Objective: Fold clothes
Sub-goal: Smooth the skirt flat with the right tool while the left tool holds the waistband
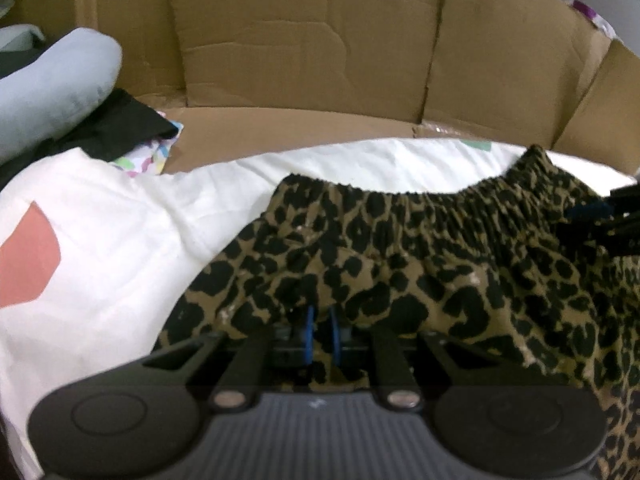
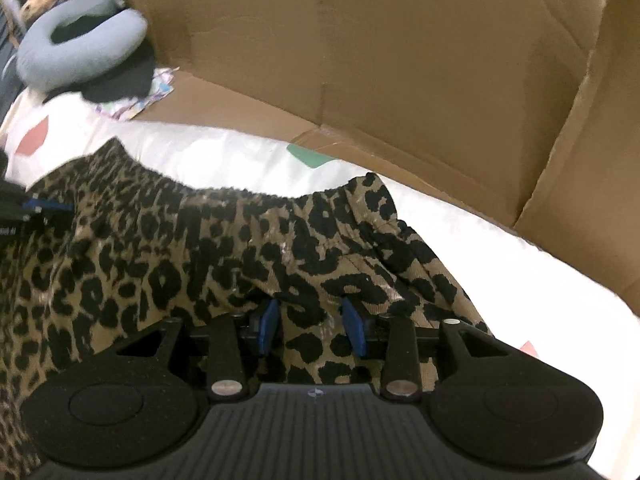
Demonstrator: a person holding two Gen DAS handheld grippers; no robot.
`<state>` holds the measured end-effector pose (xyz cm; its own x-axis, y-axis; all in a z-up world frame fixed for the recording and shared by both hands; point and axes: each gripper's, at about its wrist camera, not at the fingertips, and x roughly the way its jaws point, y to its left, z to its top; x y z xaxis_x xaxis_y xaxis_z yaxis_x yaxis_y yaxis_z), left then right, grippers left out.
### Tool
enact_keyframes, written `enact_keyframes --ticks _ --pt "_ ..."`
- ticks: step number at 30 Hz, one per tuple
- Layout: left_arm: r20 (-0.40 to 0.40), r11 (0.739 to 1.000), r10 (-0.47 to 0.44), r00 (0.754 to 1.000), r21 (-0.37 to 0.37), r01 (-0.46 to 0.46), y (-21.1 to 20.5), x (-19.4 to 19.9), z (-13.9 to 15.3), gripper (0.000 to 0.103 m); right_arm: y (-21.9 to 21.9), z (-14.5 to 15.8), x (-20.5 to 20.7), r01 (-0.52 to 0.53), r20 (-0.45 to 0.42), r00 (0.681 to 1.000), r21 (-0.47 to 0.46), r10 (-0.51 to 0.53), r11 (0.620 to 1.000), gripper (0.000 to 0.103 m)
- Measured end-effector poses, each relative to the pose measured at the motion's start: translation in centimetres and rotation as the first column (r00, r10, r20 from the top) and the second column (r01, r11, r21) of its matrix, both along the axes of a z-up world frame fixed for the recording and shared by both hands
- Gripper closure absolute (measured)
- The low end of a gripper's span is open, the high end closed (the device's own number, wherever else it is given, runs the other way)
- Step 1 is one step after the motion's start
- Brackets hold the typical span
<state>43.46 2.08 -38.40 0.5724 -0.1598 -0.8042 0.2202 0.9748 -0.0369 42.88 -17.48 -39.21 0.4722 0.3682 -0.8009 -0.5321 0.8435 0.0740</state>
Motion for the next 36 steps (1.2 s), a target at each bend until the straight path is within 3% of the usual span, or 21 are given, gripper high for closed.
enact_keyframes --ticks 3,9,12,19,25,36 --pt "0.051 0.998 0.044 0.998 -0.046 -0.042 0.6 -1.6 1.0 0.078 -0.9 1.5 -0.9 0.022 0.01 1.0 0.064 -0.022 0.998 0.061" --pt "0.078 0.991 0.054 0.996 -0.128 -0.044 0.8 -5.0 1.9 0.077 -2.6 3.2 -3.3 0.003 0.034 0.999 0.104 -0.007 0.995 0.061" --pt "0.054 0.998 0.007 0.999 -0.066 -0.003 -0.6 -6.0 0.8 0.077 -3.2 2.3 -4.0 0.013 0.018 1.0 0.078 -0.015 0.997 0.061" --pt "0.033 0.999 0.012 0.999 -0.052 -0.01 -0.5 -7.9 -0.5 0.075 -4.9 -0.2 -5.6 0.075 -0.035 0.997 0.047 -0.073 0.996 0.06" --pt "0.042 1.0 0.02 0.999 -0.001 -0.02 1.0 -10.5 0.5 0.06 -6.3 0.3 -7.3 0.057 -0.03 0.998 0.006 -0.056 0.998 0.06" --pt "0.007 0.985 0.169 0.986 0.021 -0.169 7.3 -15.2 0.0 0.06 -9.9 0.9 -9.7 0.097 -0.066 0.993 0.015 -0.096 0.995 0.059"
